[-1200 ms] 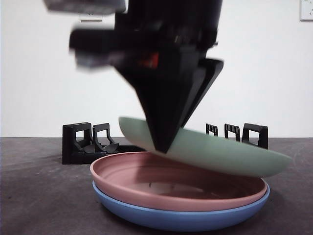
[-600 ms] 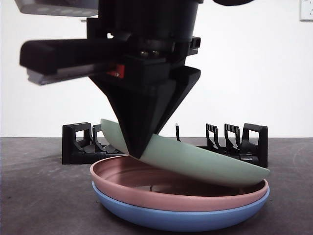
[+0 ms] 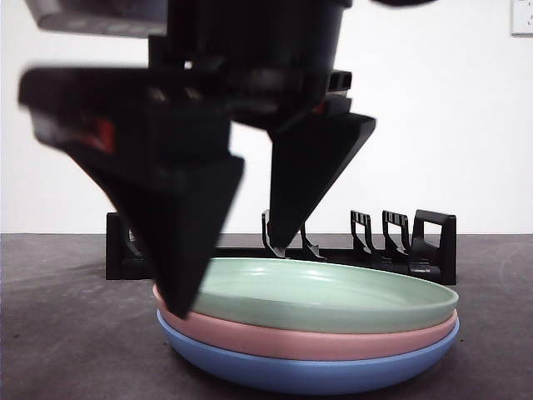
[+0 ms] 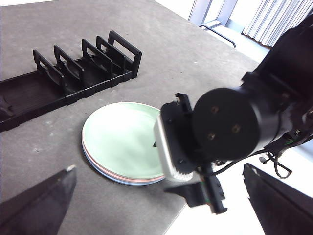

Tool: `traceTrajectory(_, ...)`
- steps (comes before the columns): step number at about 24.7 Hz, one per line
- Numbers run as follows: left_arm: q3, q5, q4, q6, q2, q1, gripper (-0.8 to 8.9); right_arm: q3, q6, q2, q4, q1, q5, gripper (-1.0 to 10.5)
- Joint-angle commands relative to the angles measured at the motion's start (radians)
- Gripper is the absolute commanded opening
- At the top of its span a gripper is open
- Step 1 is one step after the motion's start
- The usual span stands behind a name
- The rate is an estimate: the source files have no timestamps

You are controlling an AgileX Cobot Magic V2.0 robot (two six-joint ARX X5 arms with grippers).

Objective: Place the plate

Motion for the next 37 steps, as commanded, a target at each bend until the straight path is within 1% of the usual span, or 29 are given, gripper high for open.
traceTrajectory(1, 0.023, 0.001, 0.012, 0.000, 0.000, -0.008, 5.30, 0.029, 0.046, -0.058, 0.000, 0.000, -0.029, 5.0)
traceTrajectory(4, 0.023, 0.001, 0.012, 0.000, 0.000, -0.008, 5.30, 0.029, 0.095, -0.163, -0.031, -0.053, -0.065, 5.0)
traceTrajectory(7, 0.023, 0.001, 0.015, 0.004, 0.000, -0.008, 5.30, 0.029, 0.097, -0.296, -0.036, -0.143, -0.117, 5.0)
traceTrajectory(9, 0.023, -0.006, 0.015, 0.008, 0.000, -0.008, 5.30, 0.029, 0.097, -0.379, -0.046, -0.205, -0.136, 5.0)
traceTrajectory(12, 0.022, -0.010, 0.015, 0.010, 0.000, -0.008, 5.30, 0.027, 0.086, -0.510, -0.107, -0.278, -0.130, 5.0)
traceTrajectory(15, 0.022, -0.010, 0.016, 0.010, 0.000, -0.008, 5.30, 0.027, 0.080, -0.651, -0.173, -0.325, -0.088, 5.0)
traceTrajectory(19, 0.022, -0.074, 0.016, 0.003, 0.000, -0.008, 5.30, -0.006, 0.081, -0.840, -0.214, -0.342, -0.080, 5.0)
traceTrajectory(21, 0.022, -0.080, 0.017, -0.002, 0.000, -0.008, 5.30, -0.021, 0.083, -0.921, -0.245, -0.341, -0.081, 5.0)
traceTrajectory(27, 0.022, -0.080, 0.047, -0.052, 0.000, -0.008, 5.29, -0.036, 0.086, -1.068, -0.322, -0.341, -0.086, 5.0)
traceTrajectory(31, 0.022, -0.081, 0.053, -0.051, 0.000, -0.008, 5.10, -0.036, 0.079, -1.120, -0.336, -0.341, -0.089, 5.0)
traceTrajectory(33, 0.022, -0.081, 0.056, -0.053, 0.000, -0.008, 4.35, -0.036, 0.079, -1.130, -0.335, -0.341, -0.089, 5.0)
traceTrajectory(34, 0.022, -0.081, 0.056, -0.055, 0.000, -0.008, 3.69, -0.036, 0.079, -1.131, -0.335, -0.341, -0.088, 5.0)
traceTrajectory(35, 0.022, -0.081, 0.056, -0.054, 0.000, -0.008, 2.34, -0.036, 0.080, -1.131, -0.335, -0.341, -0.088, 4.8)
traceTrajectory(36, 0.022, -0.080, 0.055, -0.053, 0.000, -0.008, 0.44, -0.036, 0.079, -1.131, -0.336, -0.341, -0.088, 3.7)
traceTrajectory(37, 0.022, -0.081, 0.055, -0.053, 0.000, -0.008, 0.13, -0.036, 0.079, -1.131, -0.336, -0.341, -0.088, 1.9)
